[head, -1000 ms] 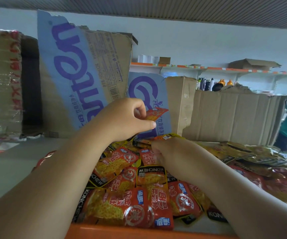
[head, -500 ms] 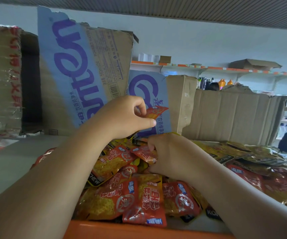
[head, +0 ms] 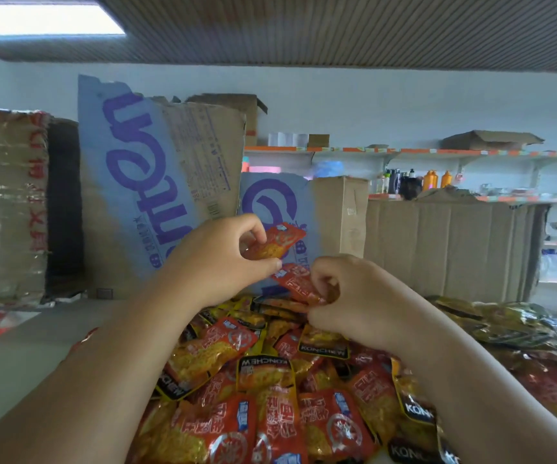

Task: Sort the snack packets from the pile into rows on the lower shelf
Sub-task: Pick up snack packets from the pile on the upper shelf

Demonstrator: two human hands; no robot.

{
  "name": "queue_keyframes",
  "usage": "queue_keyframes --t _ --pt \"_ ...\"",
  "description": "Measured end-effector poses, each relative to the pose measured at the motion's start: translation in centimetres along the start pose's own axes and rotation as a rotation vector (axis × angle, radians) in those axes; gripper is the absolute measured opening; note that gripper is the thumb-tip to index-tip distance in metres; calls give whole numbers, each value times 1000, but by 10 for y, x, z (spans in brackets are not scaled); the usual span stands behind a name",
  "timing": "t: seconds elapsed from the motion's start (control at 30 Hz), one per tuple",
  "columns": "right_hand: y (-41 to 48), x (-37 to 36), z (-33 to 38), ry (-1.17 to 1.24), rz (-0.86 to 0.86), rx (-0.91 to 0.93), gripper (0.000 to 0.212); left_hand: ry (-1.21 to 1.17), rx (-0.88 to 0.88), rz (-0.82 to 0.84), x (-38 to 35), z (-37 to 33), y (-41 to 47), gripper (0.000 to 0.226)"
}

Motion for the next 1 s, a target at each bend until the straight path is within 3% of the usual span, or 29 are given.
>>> queue_keyframes --t 0.23,0.43,0.67,1.0 --pt "-6 24 3 153 -318 26 26 129 -65 -285 32 -34 -18 45" --pt "-20 51 22 198 -580 212 18 257 -140 -455 68 -60 -59 43" --pt "-43 55 75 213 -586 330 17 305 -139 -515 114 -63 -109 42" --pt "-36 -23 171 371 -511 483 21 289 -48 -581 182 -1 -170 40"
Point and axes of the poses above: each hand's wrist, its own y-axis towards the middle knuckle, its own x-axis out of the back of the hand, z = x × y, the point moved 3 cm from there along y, towards the middle knuckle
